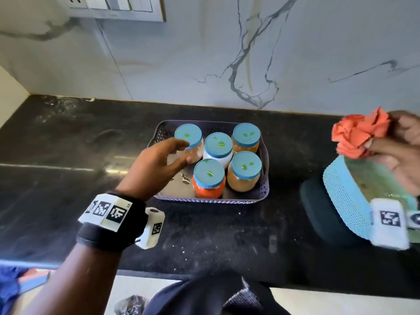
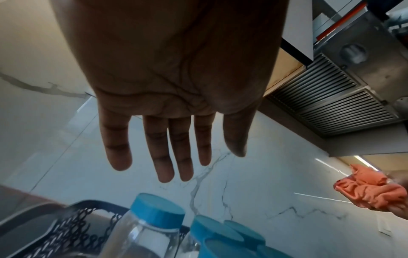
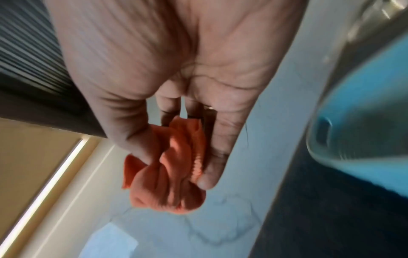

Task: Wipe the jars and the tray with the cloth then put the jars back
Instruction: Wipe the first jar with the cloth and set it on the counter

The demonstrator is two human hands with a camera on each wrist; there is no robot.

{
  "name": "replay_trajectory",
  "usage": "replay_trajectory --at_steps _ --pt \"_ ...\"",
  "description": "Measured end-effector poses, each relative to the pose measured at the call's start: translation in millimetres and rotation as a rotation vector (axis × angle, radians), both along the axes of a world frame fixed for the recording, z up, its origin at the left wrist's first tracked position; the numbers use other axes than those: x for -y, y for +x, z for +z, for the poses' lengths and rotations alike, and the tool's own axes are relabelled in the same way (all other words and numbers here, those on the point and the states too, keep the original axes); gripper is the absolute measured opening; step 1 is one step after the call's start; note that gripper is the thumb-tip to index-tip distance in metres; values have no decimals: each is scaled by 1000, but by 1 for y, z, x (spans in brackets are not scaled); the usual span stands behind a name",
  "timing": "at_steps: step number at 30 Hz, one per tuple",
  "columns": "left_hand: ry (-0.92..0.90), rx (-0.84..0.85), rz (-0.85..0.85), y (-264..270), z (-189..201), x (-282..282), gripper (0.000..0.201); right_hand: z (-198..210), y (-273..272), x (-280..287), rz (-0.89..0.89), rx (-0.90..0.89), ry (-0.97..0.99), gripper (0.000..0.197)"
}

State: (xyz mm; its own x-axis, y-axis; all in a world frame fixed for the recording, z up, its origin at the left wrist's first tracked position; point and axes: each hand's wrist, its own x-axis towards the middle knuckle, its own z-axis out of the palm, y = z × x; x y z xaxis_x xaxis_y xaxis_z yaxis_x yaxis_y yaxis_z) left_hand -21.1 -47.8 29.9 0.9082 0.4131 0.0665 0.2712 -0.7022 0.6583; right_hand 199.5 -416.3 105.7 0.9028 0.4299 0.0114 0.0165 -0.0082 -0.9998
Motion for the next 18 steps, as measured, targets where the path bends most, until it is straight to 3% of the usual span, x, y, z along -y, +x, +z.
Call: replay_trajectory --at_steps 3,7,10,14,18 --pt "-21 -71 7 -9 -8 -6 44 -23 -42 -31 105 -85 83 42" --pt "82 -280 12 -13 -22 1 90 -51 -72 -64 91 -107 146 63" --pt "148 -325 -3 -8 -34 9 104 -61 -85 -83 21 -127 147 70" --pt "166 -368 -74 3 -46 26 109 -67 -94 -95 -62 -166 135 62" --pt "84 -304 -89 15 -60 30 112 -69 -100 -103 -131 -214 147 34"
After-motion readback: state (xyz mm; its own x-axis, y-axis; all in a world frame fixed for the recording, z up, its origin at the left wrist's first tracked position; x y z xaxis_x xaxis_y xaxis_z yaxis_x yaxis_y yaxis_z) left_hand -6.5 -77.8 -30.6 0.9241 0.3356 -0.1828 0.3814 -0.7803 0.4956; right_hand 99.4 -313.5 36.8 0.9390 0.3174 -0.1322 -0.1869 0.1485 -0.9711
